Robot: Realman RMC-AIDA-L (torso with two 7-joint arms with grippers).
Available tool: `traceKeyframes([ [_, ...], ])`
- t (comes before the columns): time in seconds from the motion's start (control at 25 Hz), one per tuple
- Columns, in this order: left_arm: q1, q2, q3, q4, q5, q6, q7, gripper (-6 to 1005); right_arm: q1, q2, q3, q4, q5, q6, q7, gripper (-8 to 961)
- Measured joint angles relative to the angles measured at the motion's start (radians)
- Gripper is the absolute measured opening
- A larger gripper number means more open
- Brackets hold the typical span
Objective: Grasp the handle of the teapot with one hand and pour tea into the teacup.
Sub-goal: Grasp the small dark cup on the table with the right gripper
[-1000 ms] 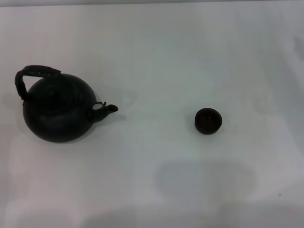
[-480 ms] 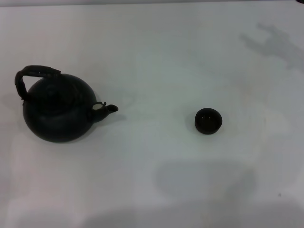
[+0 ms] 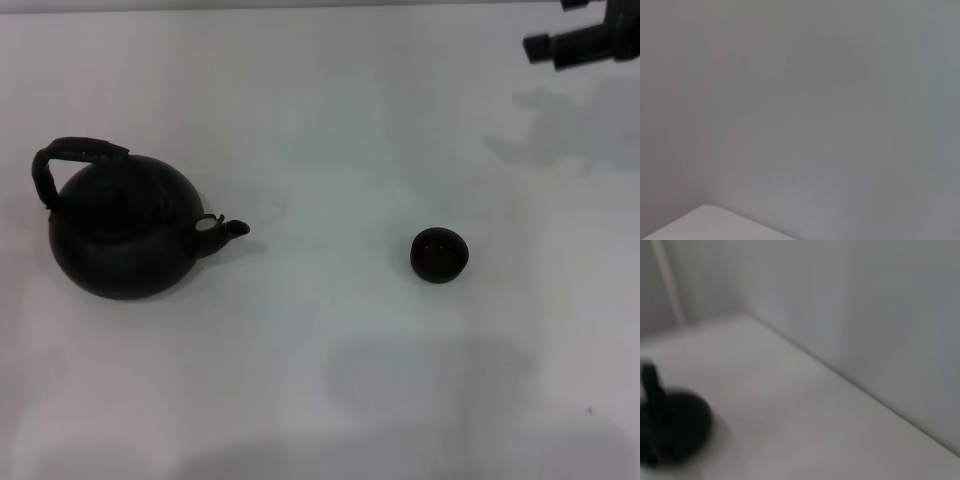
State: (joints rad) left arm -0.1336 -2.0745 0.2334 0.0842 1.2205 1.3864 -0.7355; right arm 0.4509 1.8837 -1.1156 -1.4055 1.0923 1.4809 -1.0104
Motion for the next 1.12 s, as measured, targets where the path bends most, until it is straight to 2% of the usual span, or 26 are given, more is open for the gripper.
traceKeyframes([
  [0.04,-0.003,0.000,0.000,0.000,0.000,-0.003,0.001,892,0.007,0.026,0.001,-0.072,-0.082,0.030,0.032,827],
  [0.16,-0.009,0.000,-0.001,0.000,-0.001,-0.006,0.004,892,0.043,0.091,0.000,-0.179,-0.237,0.142,0.077,827],
  [0.24,-0.014,0.001,-0.003,0.000,-0.002,-0.012,0.004,892,0.076,0.119,-0.017,-0.207,-0.305,0.217,0.116,827],
  [0.32,-0.018,0.002,-0.003,0.000,-0.003,-0.017,0.004,893,0.098,0.124,-0.077,-0.213,-0.335,0.267,0.178,827],
  [0.48,-0.018,0.003,-0.010,0.007,-0.004,-0.020,0.001,893,0.109,0.125,-0.200,-0.233,-0.373,0.279,0.267,826],
  [0.52,-0.019,0.003,-0.011,0.008,-0.004,-0.022,0.001,893,0.112,0.127,-0.265,-0.247,-0.385,0.276,0.307,826],
  [0.56,-0.021,0.003,-0.011,0.007,-0.005,-0.026,0.001,893,0.112,0.127,-0.265,-0.247,-0.385,0.276,0.307,826],
  [1.08,-0.046,0.002,-0.011,0.009,-0.007,-0.058,0.005,893,0.193,0.137,-0.660,-0.265,-0.461,0.176,0.517,826],
  [1.12,-0.046,0.002,-0.011,0.009,-0.007,-0.058,0.005,893,0.193,0.137,-0.660,-0.265,-0.461,0.176,0.517,826],
])
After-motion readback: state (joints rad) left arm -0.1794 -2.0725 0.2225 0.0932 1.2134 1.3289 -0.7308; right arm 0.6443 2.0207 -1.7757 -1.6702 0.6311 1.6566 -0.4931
